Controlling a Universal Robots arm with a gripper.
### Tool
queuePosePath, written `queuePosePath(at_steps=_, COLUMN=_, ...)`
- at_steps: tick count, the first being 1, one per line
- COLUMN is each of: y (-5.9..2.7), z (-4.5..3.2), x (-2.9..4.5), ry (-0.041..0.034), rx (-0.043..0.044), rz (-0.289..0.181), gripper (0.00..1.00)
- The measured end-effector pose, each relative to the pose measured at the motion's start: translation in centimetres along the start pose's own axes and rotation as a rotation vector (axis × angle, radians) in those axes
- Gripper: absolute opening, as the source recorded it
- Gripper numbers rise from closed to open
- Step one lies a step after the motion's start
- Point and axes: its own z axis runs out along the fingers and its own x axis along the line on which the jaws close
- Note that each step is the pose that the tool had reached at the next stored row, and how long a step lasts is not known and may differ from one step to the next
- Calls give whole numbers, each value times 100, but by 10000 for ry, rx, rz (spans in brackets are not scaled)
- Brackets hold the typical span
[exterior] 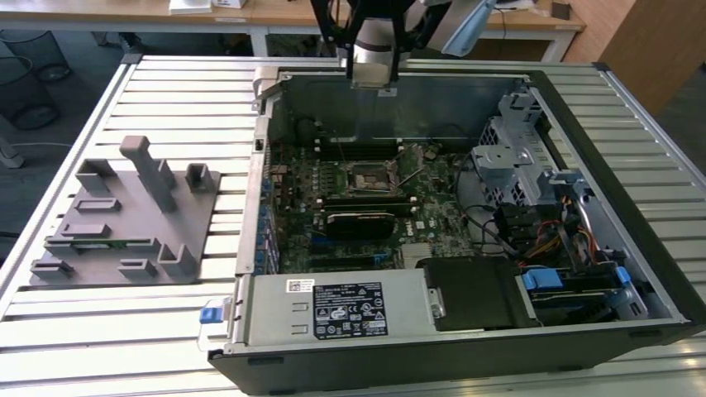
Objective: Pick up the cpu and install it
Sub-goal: 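Place the cpu into insertion slot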
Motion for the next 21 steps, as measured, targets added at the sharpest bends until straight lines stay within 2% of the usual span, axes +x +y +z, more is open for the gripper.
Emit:
queuePosePath(at_steps=7, y=-1, z=17, x=0, ry=-33, rx=-3, rz=1254, gripper=53)
queuePosePath(at_steps=21, y=-1, z=37, x=0, ry=-87, rx=-1, rz=3227, gripper=53)
